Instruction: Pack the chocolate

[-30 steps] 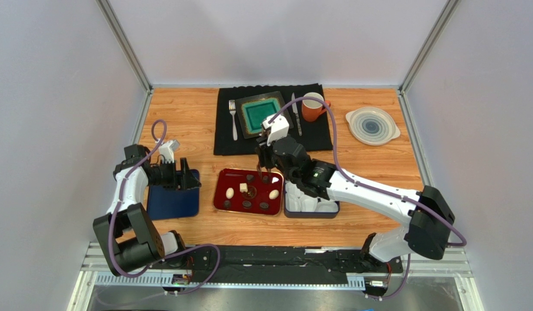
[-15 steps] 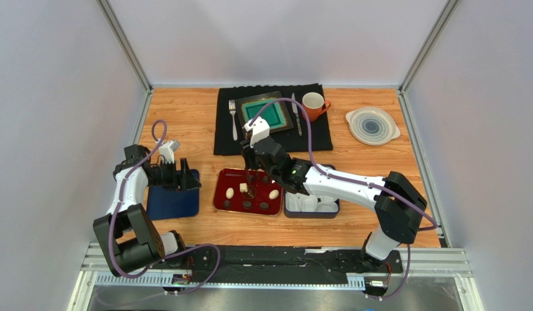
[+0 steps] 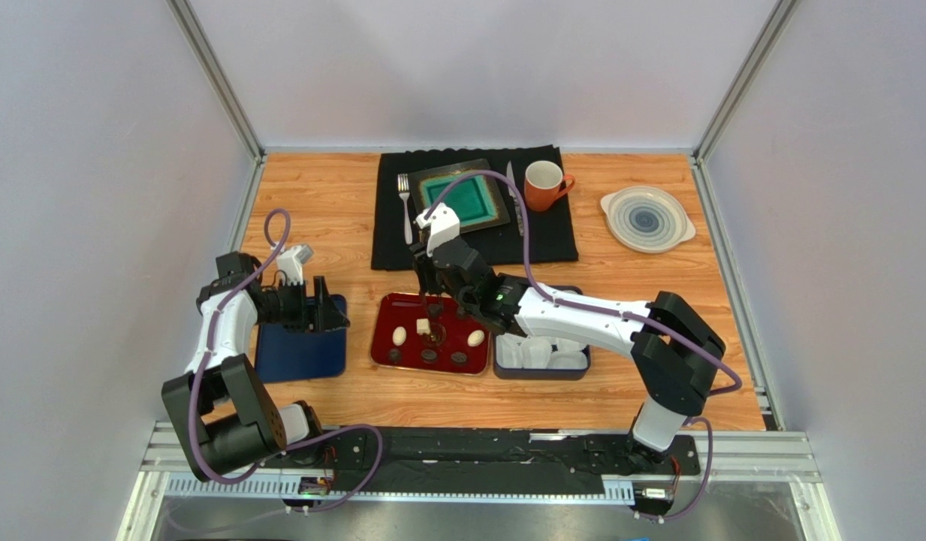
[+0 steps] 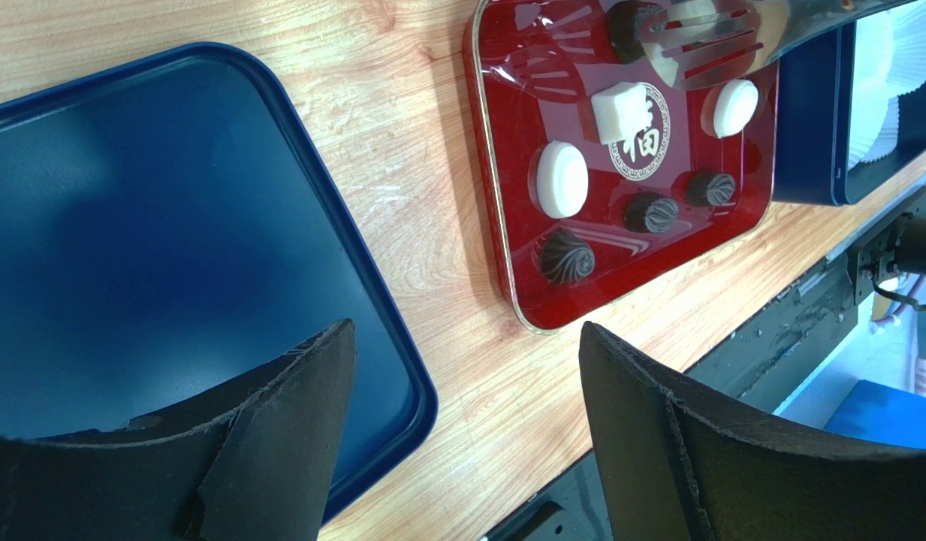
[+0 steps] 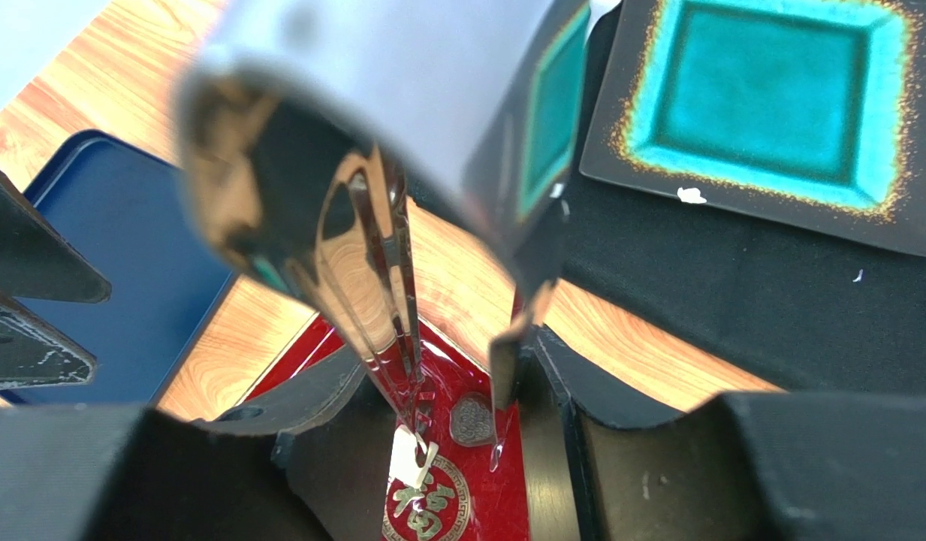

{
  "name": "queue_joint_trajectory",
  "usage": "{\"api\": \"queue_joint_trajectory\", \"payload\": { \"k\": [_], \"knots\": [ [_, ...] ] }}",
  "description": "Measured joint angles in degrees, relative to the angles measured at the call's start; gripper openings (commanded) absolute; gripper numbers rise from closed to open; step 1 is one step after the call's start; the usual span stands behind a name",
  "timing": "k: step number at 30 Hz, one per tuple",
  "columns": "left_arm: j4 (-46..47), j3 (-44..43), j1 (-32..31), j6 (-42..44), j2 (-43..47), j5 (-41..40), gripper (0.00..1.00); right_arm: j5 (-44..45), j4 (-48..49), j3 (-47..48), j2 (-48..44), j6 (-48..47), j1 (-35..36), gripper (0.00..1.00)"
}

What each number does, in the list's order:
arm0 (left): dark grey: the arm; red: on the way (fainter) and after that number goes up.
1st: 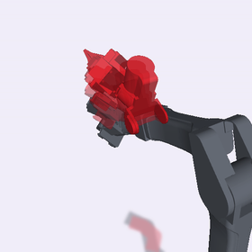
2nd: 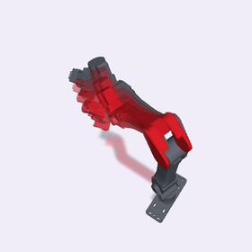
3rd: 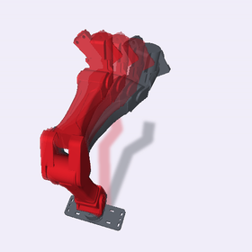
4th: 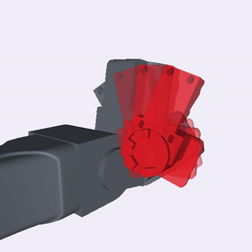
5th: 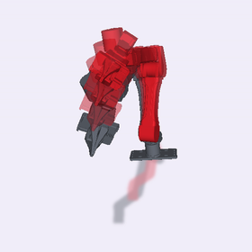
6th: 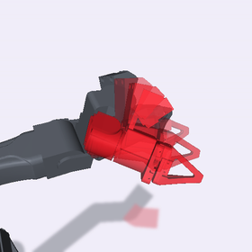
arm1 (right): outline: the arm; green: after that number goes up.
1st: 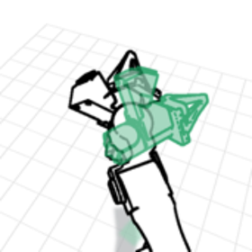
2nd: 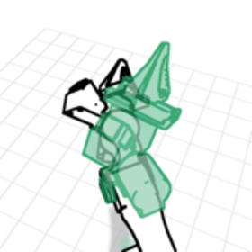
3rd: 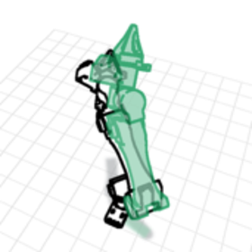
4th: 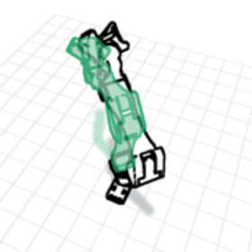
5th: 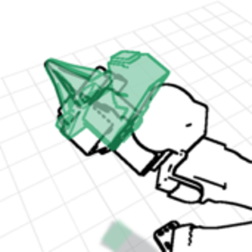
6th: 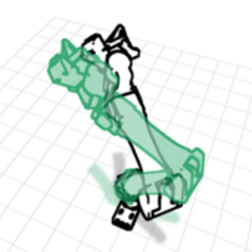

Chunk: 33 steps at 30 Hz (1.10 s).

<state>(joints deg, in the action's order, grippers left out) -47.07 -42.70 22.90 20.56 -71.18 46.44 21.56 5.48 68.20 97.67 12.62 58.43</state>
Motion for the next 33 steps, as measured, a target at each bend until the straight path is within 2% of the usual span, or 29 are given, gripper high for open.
{"api": "queue_joint_trajectory", "payload": {
  "k": [33],
  "knots": [
    [-0.55,0.0,0.0,0.59,0.0,1.14,0.81,0.42,1.62,-3.41,0.59,1.25,-0.02,0.42]
  ]
}}
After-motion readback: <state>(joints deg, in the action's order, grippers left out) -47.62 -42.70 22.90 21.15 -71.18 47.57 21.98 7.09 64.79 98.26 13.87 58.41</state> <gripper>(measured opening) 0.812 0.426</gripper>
